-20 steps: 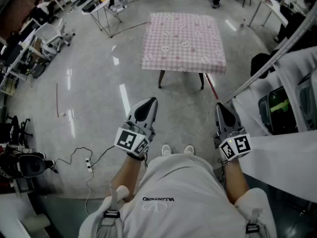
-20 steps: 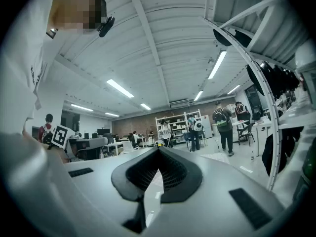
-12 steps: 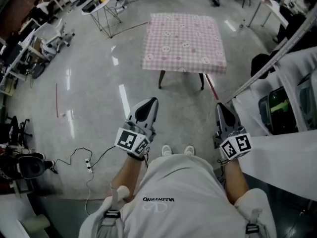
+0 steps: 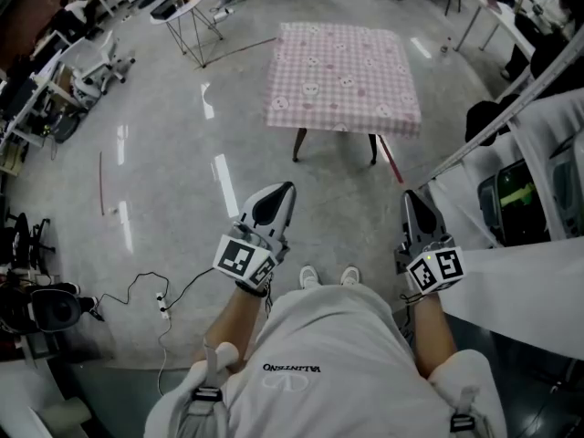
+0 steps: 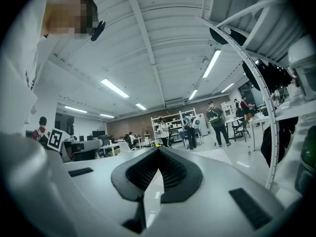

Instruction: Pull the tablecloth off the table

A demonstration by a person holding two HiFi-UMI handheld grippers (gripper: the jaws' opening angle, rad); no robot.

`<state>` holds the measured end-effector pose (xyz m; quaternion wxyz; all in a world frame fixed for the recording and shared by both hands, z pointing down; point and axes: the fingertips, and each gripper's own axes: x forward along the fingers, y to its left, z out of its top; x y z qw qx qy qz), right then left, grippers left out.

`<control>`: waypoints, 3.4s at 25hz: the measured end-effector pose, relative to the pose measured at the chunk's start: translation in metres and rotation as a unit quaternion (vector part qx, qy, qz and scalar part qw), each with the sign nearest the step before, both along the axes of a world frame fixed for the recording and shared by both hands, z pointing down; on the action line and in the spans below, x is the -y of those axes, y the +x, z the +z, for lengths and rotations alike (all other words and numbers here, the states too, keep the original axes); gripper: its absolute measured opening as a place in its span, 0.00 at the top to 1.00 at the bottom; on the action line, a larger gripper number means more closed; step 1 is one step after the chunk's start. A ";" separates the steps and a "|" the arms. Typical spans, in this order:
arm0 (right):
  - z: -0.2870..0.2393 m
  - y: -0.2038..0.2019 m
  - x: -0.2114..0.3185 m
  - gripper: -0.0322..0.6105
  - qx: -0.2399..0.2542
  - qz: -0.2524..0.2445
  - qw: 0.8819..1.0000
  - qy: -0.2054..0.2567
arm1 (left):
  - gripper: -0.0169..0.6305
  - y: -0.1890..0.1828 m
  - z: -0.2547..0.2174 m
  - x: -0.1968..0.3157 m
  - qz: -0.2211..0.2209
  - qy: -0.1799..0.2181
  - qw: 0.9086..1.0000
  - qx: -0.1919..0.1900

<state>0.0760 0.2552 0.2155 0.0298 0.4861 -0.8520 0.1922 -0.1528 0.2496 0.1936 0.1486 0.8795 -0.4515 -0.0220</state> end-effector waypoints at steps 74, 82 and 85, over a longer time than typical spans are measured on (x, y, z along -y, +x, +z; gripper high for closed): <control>0.262 0.013 0.254 0.61 0.305 0.031 0.904 -0.297 | 0.62 0.051 0.263 0.232 -0.073 -0.278 0.902 -0.322; 0.302 0.002 0.266 0.61 0.306 0.101 0.884 -0.338 | 0.62 0.043 0.304 0.247 -0.046 -0.330 0.878 -0.343; 0.309 -0.011 0.276 0.61 0.313 0.100 0.884 -0.333 | 0.62 0.040 0.322 0.254 -0.045 -0.347 0.865 -0.360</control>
